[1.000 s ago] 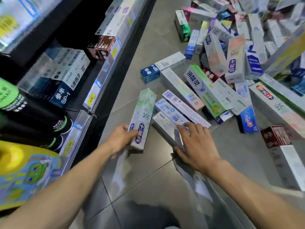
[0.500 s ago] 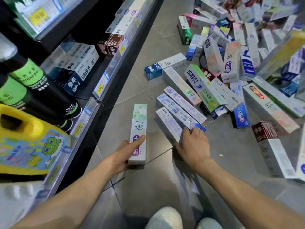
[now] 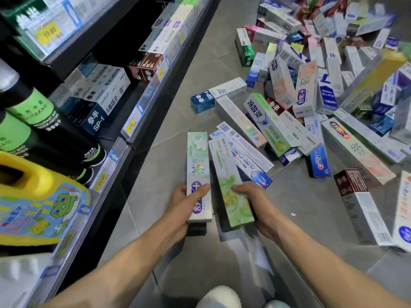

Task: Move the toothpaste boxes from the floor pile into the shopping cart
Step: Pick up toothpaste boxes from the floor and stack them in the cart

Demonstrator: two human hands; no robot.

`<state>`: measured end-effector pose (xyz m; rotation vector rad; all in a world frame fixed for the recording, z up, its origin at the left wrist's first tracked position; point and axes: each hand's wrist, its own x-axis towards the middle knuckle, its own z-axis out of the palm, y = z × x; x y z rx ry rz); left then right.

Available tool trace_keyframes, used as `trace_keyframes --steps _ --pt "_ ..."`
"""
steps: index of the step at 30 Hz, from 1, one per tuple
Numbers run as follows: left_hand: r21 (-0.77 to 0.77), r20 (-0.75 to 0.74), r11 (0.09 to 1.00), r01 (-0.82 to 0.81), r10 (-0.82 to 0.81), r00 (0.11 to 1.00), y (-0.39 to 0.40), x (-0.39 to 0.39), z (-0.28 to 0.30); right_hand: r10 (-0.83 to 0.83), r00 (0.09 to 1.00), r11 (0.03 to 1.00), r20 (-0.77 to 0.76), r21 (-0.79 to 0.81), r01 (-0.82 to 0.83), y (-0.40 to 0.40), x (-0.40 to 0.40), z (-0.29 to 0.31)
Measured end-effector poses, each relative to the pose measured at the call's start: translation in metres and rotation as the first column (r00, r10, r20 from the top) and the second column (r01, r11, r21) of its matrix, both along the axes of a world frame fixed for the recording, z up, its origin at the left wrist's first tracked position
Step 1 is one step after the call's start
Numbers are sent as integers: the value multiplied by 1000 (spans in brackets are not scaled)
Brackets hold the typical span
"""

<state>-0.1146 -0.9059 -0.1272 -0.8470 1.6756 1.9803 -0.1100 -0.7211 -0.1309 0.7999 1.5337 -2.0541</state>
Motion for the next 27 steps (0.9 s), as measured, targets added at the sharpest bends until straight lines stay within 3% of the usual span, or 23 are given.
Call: trace_keyframes --steps 2,7,13,18,27 --pt "22 -49 1000 -12 13 999 12 -6 7 -97 995 992 -13 -87 95 -5 -8 5" --pt "53 -118 995 85 -78 990 36 -25 39 -157 970 986 -184 35 166 -2 -28 38" --pt "78 -144 994 78 -66 987 70 -32 129 -216 939 971 -269 43 236 28 -33 140" --pt "106 -189 976 189 -167 968 95 -26 275 -216 933 964 -287 91 251 50 -11 278" --pt "164 -304 893 418 -358 883 166 -2 609 -358 874 894 -329 150 422 120 43 610"
